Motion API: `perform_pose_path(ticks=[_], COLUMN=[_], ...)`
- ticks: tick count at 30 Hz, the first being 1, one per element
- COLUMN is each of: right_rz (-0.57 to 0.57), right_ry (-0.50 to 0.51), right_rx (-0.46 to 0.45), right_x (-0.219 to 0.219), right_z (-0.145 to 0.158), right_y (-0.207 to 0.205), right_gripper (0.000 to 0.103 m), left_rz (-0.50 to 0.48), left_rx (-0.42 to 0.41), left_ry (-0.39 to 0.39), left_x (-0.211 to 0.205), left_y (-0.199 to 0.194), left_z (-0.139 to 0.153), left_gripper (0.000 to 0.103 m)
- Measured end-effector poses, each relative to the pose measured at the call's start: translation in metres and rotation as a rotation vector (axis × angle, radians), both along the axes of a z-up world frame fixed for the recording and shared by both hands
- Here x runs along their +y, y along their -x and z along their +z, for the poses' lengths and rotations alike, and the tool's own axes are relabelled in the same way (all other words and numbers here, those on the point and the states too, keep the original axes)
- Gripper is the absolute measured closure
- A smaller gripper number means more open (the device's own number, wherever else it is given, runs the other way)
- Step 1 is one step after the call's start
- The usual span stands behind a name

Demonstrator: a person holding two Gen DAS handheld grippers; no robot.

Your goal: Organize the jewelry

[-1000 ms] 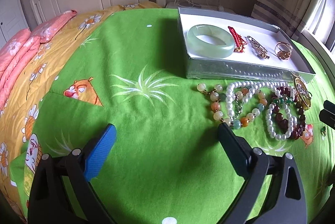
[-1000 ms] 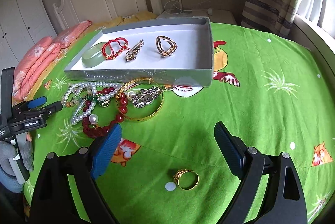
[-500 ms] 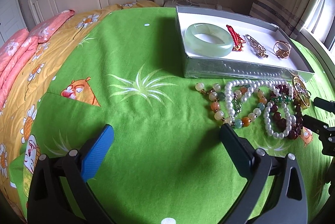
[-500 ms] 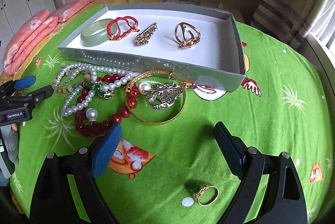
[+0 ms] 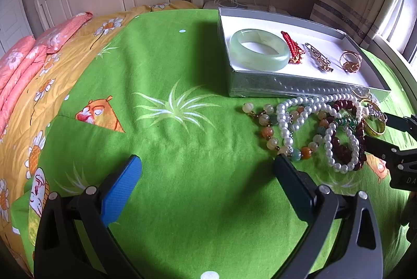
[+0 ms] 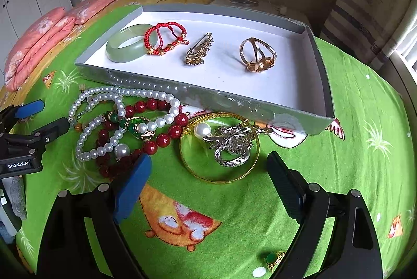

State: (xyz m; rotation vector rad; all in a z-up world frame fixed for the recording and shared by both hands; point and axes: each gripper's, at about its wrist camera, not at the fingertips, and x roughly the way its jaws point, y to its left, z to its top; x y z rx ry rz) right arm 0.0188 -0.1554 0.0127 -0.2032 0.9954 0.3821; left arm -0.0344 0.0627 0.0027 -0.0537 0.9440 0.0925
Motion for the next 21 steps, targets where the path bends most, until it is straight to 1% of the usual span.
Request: perform_pose_path(ticks=[10,13,18,21], right_rz=[-0.006,-0.006,-0.013,-0.017], right_ry=[-0.011,-0.009,-0.012,-0.004], right_rx=[-0.016,-0.027,-0.056,-0.07], right_x=[0.004,0.004,0.001,-0.002], right_z=[-0.001,0.0,0.003,0.003], right_y=[-0.007,-0.005,0.004,0.008], right_gripper=[0.016,0.018,0.044,0.044], left_rz=[0.0,0.0,0.0,0.0], left_rx=[-0.001,-0.001,-0.001,-0.001], left_ry=[0.001,0.001,0.001,0.0], left_x=[0.0,0.0,0.0,0.0], left_y=[0.0,0.0,0.0,0.0], left_z=[0.0,0.0,0.0,0.0], left_gripper=[0.003,0.003,0.003,0.003])
